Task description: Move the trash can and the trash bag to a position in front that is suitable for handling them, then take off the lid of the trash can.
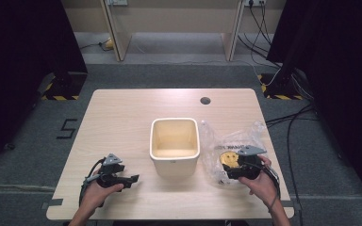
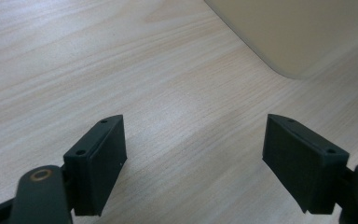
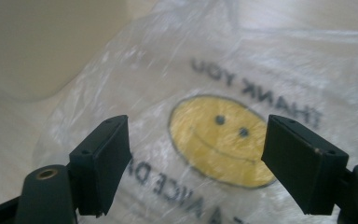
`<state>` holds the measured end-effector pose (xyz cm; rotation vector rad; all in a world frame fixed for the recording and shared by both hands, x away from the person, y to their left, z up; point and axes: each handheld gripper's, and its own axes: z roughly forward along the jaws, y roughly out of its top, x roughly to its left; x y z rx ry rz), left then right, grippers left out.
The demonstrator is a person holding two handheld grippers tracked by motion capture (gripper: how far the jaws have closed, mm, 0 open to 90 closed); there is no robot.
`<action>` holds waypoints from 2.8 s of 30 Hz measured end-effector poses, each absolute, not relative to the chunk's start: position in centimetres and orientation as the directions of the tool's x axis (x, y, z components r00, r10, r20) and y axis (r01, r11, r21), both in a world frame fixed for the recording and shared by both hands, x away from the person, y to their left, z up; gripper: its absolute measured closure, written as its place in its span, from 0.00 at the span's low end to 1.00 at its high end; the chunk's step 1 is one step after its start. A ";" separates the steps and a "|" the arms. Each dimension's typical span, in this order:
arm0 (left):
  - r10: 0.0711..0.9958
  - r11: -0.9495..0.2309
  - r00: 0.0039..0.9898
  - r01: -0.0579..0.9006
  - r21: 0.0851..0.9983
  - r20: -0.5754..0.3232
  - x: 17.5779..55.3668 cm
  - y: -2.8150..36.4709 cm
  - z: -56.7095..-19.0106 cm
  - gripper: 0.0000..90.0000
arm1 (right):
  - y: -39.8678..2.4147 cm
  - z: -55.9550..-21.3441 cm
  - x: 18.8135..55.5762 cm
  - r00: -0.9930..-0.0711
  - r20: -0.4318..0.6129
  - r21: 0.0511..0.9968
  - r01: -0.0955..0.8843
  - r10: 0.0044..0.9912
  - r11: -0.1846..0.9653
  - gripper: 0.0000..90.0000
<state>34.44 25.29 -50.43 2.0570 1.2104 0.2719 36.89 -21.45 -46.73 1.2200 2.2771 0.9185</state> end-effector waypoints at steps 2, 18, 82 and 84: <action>0.828 -0.294 0.534 0.675 0.677 -0.173 34.4 25.3 -50.4 0.23 | -21.8 -46.5 37.2 -0.512 -0.018 0.720 0.589 0.859 0.366 0.25; 0.839 -0.256 0.508 0.685 0.682 -0.195 34.9 25.5 -50.4 0.23 | -22.9 -47.0 37.2 -0.402 0.099 0.756 0.626 0.910 0.194 0.22; 0.788 -0.162 0.570 0.557 0.815 -0.233 42.7 21.1 -38.3 0.25 | -22.5 -48.2 30.8 -0.469 0.097 0.748 0.616 0.878 0.247 0.21; 0.788 -0.177 0.576 0.549 0.817 -0.216 43.2 20.8 -38.0 0.26 | -22.6 -48.3 30.8 -0.467 0.098 0.746 0.619 0.879 0.245 0.21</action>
